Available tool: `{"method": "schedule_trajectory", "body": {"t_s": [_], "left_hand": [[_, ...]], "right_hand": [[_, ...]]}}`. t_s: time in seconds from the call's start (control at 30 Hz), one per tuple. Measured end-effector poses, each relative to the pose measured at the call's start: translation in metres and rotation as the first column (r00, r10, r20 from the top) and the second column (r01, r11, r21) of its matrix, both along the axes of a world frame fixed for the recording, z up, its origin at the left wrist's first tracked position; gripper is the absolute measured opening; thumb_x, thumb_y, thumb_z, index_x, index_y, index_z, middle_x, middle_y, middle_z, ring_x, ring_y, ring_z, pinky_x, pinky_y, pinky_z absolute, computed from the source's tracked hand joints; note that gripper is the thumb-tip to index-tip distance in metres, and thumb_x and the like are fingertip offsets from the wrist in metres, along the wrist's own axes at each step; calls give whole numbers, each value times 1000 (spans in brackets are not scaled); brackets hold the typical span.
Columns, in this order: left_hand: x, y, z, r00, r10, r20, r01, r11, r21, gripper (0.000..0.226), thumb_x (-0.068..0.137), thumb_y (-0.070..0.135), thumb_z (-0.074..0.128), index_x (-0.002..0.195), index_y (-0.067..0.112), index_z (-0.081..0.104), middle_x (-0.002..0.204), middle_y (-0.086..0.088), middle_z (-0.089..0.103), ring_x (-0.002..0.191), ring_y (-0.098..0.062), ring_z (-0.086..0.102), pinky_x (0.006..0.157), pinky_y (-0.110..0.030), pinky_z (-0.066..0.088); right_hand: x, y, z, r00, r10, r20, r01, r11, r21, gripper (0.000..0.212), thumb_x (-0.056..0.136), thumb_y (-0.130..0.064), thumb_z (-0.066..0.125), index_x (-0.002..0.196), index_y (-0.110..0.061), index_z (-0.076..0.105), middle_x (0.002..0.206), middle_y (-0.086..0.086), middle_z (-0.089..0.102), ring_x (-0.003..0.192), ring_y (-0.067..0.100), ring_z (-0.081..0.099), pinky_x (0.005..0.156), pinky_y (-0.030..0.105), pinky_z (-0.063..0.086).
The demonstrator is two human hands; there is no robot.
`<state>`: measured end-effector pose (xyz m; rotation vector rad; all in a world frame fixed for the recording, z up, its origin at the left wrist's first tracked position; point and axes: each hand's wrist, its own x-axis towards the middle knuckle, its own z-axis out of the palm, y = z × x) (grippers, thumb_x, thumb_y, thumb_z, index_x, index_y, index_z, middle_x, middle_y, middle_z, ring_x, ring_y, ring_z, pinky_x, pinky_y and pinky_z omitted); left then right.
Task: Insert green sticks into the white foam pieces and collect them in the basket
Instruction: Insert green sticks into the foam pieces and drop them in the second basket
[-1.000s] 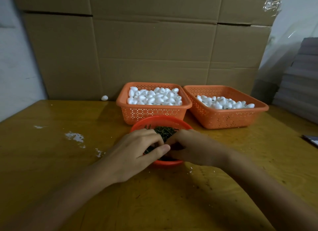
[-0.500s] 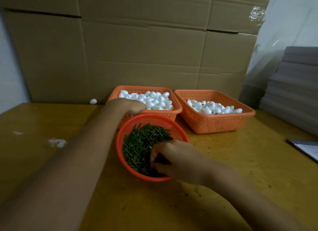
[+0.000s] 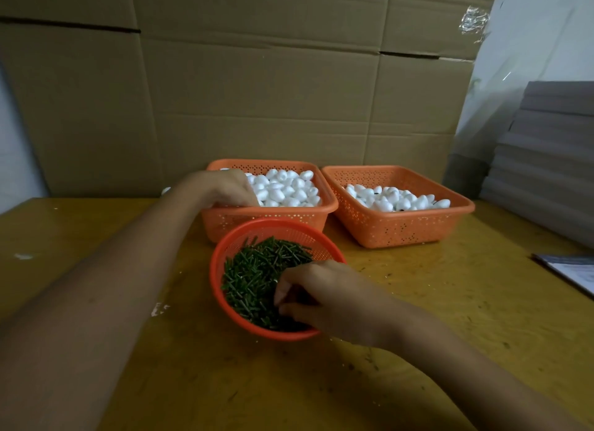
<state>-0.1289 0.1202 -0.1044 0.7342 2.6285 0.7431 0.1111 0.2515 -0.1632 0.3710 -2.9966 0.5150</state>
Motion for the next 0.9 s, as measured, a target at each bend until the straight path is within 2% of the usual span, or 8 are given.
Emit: {"method": "schedule_trajectory", "body": {"t_s": [0.1, 0.23, 0.37, 0.5, 0.6, 0.63, 0.77, 0.9], "left_hand": [[-2, -5, -7, 997, 52, -56, -41, 981, 188, 26, 76, -5, 85, 92, 15, 84, 99, -4, 74, 86, -16, 70, 72, -26, 57], [6, -2, -12, 972, 174, -159, -68, 854, 516, 40, 74, -10, 82, 98, 20, 74, 107, -5, 75, 103, -25, 73, 94, -45, 60], [43, 4, -9, 942, 183, -281, 60, 734, 677, 35, 75, 1, 88, 91, 26, 68, 95, 6, 74, 82, -15, 72, 82, -39, 62], [105, 4, -9, 944, 77, -321, 198, 648, 736, 22, 81, 11, 86, 85, 27, 73, 88, 12, 77, 77, -2, 74, 77, -26, 59], [147, -6, -19, 945, -3, -327, 261, 612, 747, 19, 85, 7, 83, 89, 23, 75, 87, 13, 78, 78, -5, 76, 79, -28, 63], [155, -11, -23, 946, -11, -323, 257, 632, 731, 20, 86, 7, 83, 89, 26, 77, 88, 12, 79, 79, -6, 76, 81, -32, 64], [172, -35, -47, 927, 0, -375, 257, 728, 636, 28, 83, 6, 84, 90, 33, 81, 97, 16, 76, 90, -4, 73, 83, -38, 63], [177, -43, -70, 843, 33, -536, 317, 776, 546, 27, 87, 7, 81, 105, 26, 79, 103, 16, 72, 97, -6, 69, 79, -38, 60]], "right_hand": [[-2, 0, 2, 999, -24, -32, 23, 999, -37, 17, 101, -25, 66, 114, -33, 74, 113, -17, 73, 104, 0, 61, 82, 16, 46], [0, 1, 4, 999, -26, 43, 26, 1000, -7, 21, 98, -20, 68, 112, -34, 76, 116, -18, 73, 106, -1, 64, 92, 22, 52], [1, 0, 5, 997, -44, 65, 44, 999, 7, 26, 96, -23, 71, 118, -35, 74, 117, -15, 74, 106, 2, 66, 92, 25, 55], [1, -3, 5, 995, -80, 51, 81, 997, -6, 30, 93, -18, 72, 117, -36, 75, 108, -15, 76, 97, 0, 66, 80, 14, 51], [-1, -1, 4, 995, -97, 33, 97, 995, 14, 32, 93, -17, 70, 118, -36, 75, 108, -14, 75, 92, -2, 61, 71, 6, 42], [-1, -2, 4, 995, -98, 26, 98, 995, 28, 32, 94, -18, 70, 120, -36, 74, 110, -13, 75, 94, -1, 62, 73, 8, 43], [1, -6, 1, 995, -96, 18, 93, 991, 100, 32, 97, -27, 68, 129, -24, 68, 119, -1, 73, 107, 19, 67, 92, 40, 56], [-2, 0, 10, 990, -38, 137, 42, 999, -30, 26, 96, -18, 71, 122, -24, 73, 117, -5, 75, 105, 13, 69, 93, 40, 56]]}}
